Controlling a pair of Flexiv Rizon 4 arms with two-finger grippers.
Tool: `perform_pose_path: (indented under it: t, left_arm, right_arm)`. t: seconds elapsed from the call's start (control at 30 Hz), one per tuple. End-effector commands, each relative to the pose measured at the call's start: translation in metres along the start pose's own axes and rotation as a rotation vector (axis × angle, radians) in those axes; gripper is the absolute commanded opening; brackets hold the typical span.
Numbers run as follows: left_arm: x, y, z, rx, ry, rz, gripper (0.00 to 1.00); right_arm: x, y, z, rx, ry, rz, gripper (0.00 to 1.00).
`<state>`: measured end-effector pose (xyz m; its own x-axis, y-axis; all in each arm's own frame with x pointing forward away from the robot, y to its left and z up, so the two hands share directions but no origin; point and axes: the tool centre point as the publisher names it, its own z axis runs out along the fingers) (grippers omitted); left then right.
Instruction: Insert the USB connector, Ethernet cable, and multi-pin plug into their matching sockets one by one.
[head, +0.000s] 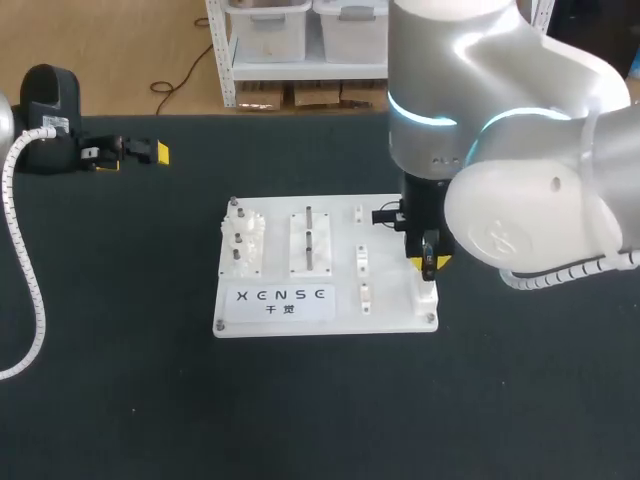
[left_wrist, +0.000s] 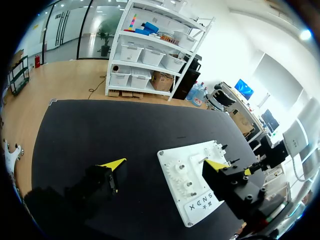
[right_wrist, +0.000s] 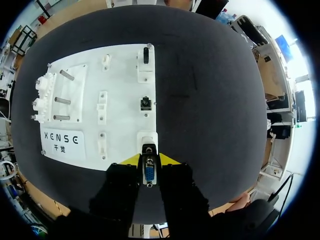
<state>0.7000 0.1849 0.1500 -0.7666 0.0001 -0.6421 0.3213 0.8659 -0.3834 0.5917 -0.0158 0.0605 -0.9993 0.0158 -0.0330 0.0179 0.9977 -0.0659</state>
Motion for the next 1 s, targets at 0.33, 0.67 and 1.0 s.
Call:
perform_pose_path:
  t: [0.33, 0.67, 1.0]
  left_arm:
    - [0.0, 0.0, 0.0, 0.0, 0.0, 0.0, 1.0]
    - [0.0, 0.0, 0.0, 0.0, 0.0, 0.0, 1.0]
    - [0.0, 0.0, 0.0, 0.0, 0.0, 0.0, 1.0]
  right_arm:
    - [0.005, -0.006, 0.008, 0.022, -0.036, 0.011, 0.0]
    - [0.011, -0.012, 0.027, -0.03, -0.054, 0.048, 0.0]
    - [0.014, -0.014, 0.034, -0.064, -0.051, 0.068, 0.0]
